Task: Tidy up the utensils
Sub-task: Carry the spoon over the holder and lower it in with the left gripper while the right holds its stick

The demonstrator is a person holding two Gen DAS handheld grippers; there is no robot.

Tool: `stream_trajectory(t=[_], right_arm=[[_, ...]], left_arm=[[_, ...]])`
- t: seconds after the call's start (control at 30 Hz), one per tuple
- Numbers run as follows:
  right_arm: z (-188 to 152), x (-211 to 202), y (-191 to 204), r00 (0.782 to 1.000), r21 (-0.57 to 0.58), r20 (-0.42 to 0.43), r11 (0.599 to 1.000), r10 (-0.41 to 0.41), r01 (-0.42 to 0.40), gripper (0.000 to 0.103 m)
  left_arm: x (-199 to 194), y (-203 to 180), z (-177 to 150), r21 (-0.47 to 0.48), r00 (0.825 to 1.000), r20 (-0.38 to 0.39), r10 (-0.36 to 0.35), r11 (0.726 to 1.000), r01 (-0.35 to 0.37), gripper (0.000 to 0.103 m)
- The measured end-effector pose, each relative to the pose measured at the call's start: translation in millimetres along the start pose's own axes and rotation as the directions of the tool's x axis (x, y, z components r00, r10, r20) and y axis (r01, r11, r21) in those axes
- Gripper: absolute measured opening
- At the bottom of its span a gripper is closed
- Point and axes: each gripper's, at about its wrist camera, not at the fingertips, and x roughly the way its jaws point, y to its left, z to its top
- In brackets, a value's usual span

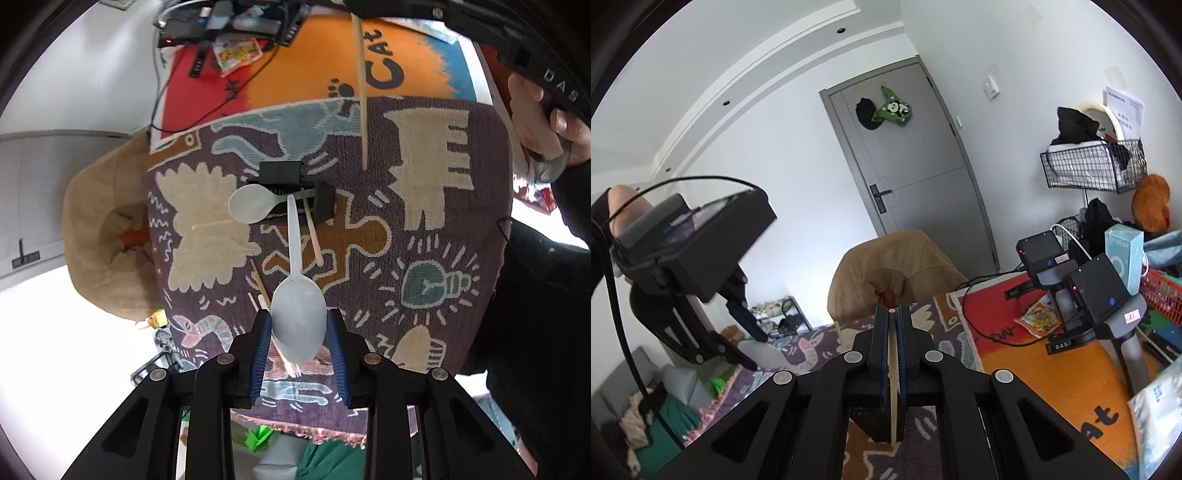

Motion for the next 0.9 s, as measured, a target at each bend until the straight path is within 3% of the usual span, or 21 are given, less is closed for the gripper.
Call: stream_trajectory(t=[0.3, 0.4, 0.6, 0.8, 0.9], right_arm=[[-3, 2, -16, 1.0, 0.027, -0.001, 1.0, -0.009, 0.009, 0.006], [-6, 4, -18, 1.0, 0.039, -0.011, 0.999, -0.006, 0.006, 0.006], [-7, 7, -14, 1.0, 0.059, -0.011, 0.998, 0.02, -0.019, 0.006], [16, 7, 5, 0.999, 0.027, 0.021, 0.999, 0.026, -0.026, 0.006], [30, 9, 21, 0.999, -0.012, 0.036, 1.0, 0.021, -0.021, 0.006]], left_arm=[[7, 8, 19, 0.033, 0.998, -0.054, -0.021, 0.999, 0.022, 0.033], [0, 17, 25, 0.006, 1.0, -0.007, -0.011, 1.0, 0.011, 0.039], [-6, 23, 27, -0.037, 0.992, 0.109, -0.062, 0.997, 0.066, 0.05], [-3, 34, 3, -0.129, 0.958, 0.275, -0.079, 0.985, 0.118, 0.05], [-3, 44, -18, -0.195, 0.918, 0.391, -0.067, 0.969, 0.154, 0.05]])
